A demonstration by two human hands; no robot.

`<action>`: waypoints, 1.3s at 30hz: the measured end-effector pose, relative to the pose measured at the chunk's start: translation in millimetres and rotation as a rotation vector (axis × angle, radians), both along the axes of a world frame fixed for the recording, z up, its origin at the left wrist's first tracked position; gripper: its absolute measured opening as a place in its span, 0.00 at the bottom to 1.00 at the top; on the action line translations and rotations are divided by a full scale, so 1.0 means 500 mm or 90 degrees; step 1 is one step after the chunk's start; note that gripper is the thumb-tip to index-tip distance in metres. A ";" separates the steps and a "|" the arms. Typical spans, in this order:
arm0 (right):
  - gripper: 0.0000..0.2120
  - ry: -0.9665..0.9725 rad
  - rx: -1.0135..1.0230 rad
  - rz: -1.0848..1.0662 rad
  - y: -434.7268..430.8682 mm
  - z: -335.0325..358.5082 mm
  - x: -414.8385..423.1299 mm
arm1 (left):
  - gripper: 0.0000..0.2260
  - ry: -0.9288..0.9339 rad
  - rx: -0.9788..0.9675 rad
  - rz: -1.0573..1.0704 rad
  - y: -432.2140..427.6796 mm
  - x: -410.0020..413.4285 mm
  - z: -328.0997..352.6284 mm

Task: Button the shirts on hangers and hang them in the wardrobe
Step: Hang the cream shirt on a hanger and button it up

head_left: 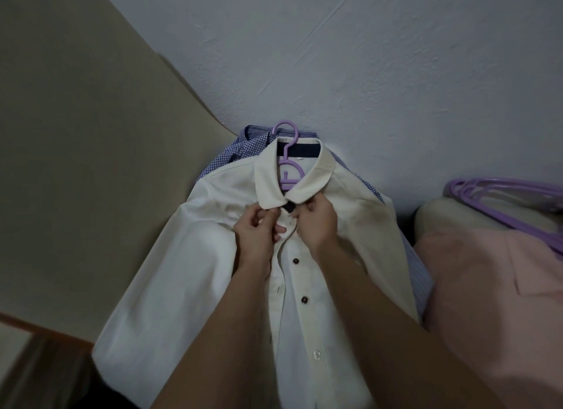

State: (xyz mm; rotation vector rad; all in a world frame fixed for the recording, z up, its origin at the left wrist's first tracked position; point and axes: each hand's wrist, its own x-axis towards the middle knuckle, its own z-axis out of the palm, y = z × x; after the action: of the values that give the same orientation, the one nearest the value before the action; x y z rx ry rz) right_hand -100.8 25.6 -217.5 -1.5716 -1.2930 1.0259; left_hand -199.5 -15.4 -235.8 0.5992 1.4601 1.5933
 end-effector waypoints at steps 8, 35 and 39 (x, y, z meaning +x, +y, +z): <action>0.05 -0.093 0.027 0.060 -0.059 0.012 0.063 | 0.07 0.351 0.015 0.009 -0.064 0.027 0.006; 0.04 0.139 -0.138 0.032 -0.090 0.046 0.029 | 0.09 0.345 -0.139 -0.004 -0.066 0.007 0.103; 0.09 0.482 -0.205 -0.095 -0.078 0.057 -0.004 | 0.04 0.108 -0.169 0.076 -0.029 -0.009 0.097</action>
State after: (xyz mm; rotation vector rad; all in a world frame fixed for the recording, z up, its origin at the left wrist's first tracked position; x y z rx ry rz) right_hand -102.6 -13.4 -188.8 -1.2679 -0.5031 1.5803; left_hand -203.9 -29.7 -187.5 0.5098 1.8291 1.4317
